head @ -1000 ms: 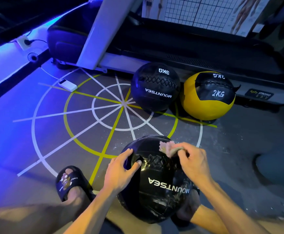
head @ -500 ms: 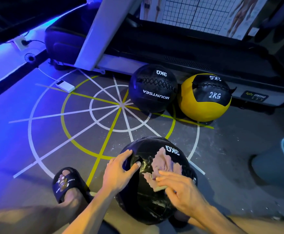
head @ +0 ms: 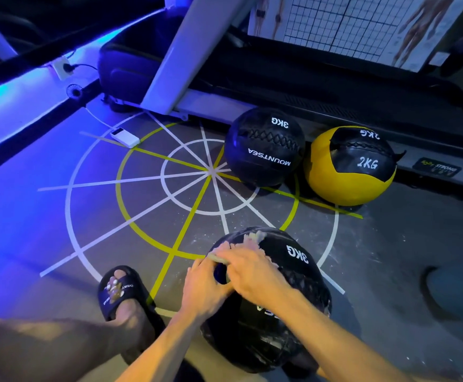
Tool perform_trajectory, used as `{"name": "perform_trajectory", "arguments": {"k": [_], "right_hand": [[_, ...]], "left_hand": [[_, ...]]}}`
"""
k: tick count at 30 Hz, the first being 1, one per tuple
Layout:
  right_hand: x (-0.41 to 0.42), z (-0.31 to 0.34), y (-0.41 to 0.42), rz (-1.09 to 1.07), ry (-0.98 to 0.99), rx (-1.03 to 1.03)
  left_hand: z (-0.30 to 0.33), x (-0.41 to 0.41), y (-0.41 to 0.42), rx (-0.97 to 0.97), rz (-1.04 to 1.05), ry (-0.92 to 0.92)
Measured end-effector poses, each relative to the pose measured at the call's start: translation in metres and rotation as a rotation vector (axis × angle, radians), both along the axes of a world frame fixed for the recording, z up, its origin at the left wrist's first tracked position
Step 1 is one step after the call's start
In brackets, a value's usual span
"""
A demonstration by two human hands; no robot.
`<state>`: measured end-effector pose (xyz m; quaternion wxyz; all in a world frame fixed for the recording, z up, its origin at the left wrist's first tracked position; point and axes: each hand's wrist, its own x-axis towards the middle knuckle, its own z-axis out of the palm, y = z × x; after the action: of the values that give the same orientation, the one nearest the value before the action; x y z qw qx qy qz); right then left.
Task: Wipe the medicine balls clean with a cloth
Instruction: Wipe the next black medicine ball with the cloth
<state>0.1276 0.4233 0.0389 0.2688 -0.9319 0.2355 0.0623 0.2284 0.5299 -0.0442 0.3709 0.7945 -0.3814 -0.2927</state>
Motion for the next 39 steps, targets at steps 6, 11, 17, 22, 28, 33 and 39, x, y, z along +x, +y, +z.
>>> {"name": "perform_trajectory", "arguments": {"k": [6,11,17,22,28,33,39], "right_hand": [[-0.034,0.015,-0.045,-0.160,-0.190,-0.068],[-0.012,-0.002,-0.016,-0.105,-0.133,0.016],[-0.019,0.015,-0.043,-0.095,-0.106,0.001],[-0.051,0.018,-0.066,-0.329,-0.147,-0.041],[0.001,0.002,-0.013,-0.095,-0.110,0.024],[0.000,0.010,-0.014,-0.057,-0.057,0.025],[-0.020,0.017,-0.032,-0.194,-0.133,-0.070]], "left_hand": [[0.008,-0.003,-0.003,-0.002,0.011,-0.079],[0.009,-0.008,-0.006,-0.029,0.026,-0.023],[0.011,-0.001,-0.001,0.027,-0.004,-0.079],[0.013,-0.001,-0.001,0.019,0.015,-0.040],[0.007,-0.006,-0.003,-0.018,0.023,-0.089],[0.010,-0.002,-0.002,0.049,0.021,-0.137],[0.017,-0.012,-0.007,-0.012,0.048,-0.115]]}}
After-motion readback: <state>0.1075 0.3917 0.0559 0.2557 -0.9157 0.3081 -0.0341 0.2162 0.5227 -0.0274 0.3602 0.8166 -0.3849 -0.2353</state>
